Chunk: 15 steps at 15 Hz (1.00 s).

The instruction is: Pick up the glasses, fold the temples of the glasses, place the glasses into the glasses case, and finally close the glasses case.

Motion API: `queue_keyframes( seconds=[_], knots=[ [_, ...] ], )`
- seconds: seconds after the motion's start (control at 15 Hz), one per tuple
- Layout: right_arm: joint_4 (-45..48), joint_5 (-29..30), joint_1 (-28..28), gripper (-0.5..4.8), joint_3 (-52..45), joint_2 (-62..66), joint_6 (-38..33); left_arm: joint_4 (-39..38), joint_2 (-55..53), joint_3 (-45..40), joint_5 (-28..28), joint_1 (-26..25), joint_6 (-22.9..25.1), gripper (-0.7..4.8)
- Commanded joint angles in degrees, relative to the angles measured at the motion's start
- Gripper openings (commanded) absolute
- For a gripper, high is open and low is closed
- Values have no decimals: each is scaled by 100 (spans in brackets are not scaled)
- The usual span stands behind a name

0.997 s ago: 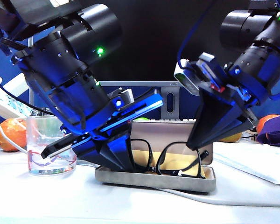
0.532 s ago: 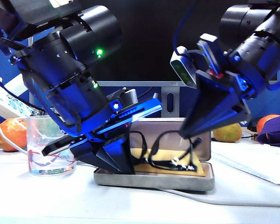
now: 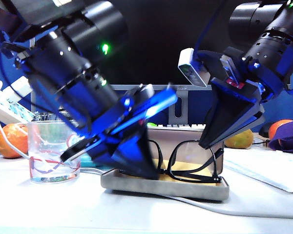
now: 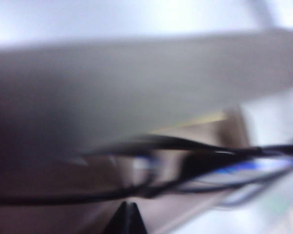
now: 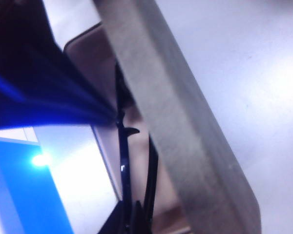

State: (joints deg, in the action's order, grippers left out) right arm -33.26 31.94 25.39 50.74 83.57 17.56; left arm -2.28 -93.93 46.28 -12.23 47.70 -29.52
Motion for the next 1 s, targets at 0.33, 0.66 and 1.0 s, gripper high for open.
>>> queue_keyframes(
  seconds=[0.33, 0.66, 1.0],
  knots=[
    [22, 264, 7, -1, 22, -17, 273, -205, 841, 4, -208, 9, 37, -3],
    [-120, 431, 7, -1, 26, -17, 697, -461, 1110, 11, 708, 7, 2, -3],
    [-118, 247, 20, -1, 24, 48, 992, -455, 1110, 11, 1182, 7, -17, -4]
  ],
)
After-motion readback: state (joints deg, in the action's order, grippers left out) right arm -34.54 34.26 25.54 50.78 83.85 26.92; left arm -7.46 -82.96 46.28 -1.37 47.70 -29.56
